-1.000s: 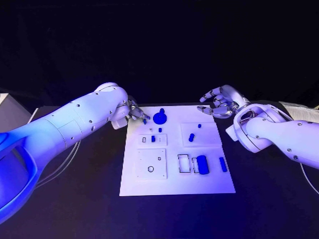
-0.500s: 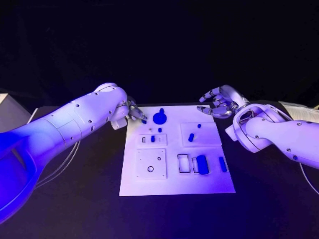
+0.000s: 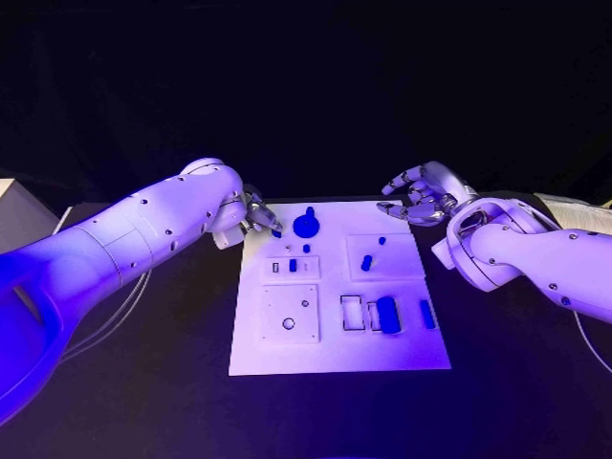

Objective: Assemble the parts on the task board

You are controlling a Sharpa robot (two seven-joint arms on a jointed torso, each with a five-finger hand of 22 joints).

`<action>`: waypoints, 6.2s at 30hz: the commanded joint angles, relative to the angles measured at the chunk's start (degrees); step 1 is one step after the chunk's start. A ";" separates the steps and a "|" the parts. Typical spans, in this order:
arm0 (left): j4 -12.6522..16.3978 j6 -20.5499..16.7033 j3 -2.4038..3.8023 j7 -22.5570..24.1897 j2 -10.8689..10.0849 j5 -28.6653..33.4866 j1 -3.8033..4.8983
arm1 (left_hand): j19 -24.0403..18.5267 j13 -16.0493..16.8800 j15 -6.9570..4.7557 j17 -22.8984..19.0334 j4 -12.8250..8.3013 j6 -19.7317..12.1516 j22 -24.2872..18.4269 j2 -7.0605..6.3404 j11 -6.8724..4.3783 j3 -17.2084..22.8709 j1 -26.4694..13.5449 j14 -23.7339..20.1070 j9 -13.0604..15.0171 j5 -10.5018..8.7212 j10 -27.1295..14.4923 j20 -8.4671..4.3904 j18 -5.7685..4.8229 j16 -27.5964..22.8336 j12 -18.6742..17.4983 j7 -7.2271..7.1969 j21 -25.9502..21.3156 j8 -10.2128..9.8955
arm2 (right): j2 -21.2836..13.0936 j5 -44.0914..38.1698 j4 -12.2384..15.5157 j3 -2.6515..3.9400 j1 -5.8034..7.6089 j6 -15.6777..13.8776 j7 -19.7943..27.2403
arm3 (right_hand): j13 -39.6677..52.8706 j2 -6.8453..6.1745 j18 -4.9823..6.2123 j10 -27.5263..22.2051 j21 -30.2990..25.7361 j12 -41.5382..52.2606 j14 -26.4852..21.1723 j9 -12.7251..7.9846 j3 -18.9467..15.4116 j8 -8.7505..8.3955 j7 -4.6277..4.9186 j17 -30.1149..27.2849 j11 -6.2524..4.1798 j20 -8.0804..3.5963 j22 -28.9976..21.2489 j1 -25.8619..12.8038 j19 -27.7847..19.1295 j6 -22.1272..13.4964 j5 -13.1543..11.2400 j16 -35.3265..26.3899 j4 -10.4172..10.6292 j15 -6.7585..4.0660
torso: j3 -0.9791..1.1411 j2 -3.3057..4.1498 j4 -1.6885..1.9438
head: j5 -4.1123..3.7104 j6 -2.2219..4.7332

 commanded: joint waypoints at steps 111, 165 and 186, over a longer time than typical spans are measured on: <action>23.12 -4.59 -5.82 -2.81 -10.56 -4.95 -4.84 | 1.53 0.90 -1.28 15.10 -7.71 1.45 2.17 -2.28 -1.13 10.57 -5.86 6.16 7.55 2.27 2.26 -0.91 -0.41 0.19 0.60 -1.33 1.24 2.25 | -0.91 -0.93 0.07 0.00 -0.15 0.07 0.62 | 12.63 0.05 -0.86 2.82 -0.24 -0.06 5.83 0.31 0.62 0.46 -0.06 14.96 -0.22 -0.22 13.76 -0.82 5.40 -0.43 0.30 0.31 0.03 -0.30 | -0.23 -2.08 1.30 | -0.28 -3.55; 23.31 -2.50 -6.01 -3.11 -10.67 -5.91 -4.86 | 2.24 1.38 -1.99 15.10 -9.25 2.77 3.21 -2.50 -1.85 12.15 -5.25 6.16 8.85 4.48 2.87 -1.76 -0.65 0.19 0.57 -1.93 1.59 2.81 | -1.07 -1.01 0.03 0.00 -0.16 0.10 0.58 | 12.55 0.01 -0.85 2.73 -0.28 -0.15 5.81 0.37 0.69 0.46 -0.06 14.89 -0.22 -0.22 13.73 -0.93 5.38 -0.49 0.32 0.28 0.04 -0.30 | -0.32 -2.06 1.36 | -0.39 -3.80; 23.52 -1.42 -6.02 -3.34 -10.76 -6.90 -4.86 | 2.56 1.64 -1.94 15.10 -9.88 3.05 3.76 -2.81 -1.81 12.76 -5.15 6.16 9.21 5.34 3.19 -1.73 -0.77 0.19 0.74 -1.86 1.88 3.11 | -1.09 -1.09 0.02 0.00 -0.16 0.11 0.57 | 12.55 0.01 -0.85 2.73 -0.28 -0.15 5.81 0.37 0.69 0.46 -0.06 14.89 -0.22 -0.22 13.73 -0.93 5.38 -0.49 0.32 0.28 0.04 -0.30 | -0.31 -2.06 1.34 | -0.34 -3.86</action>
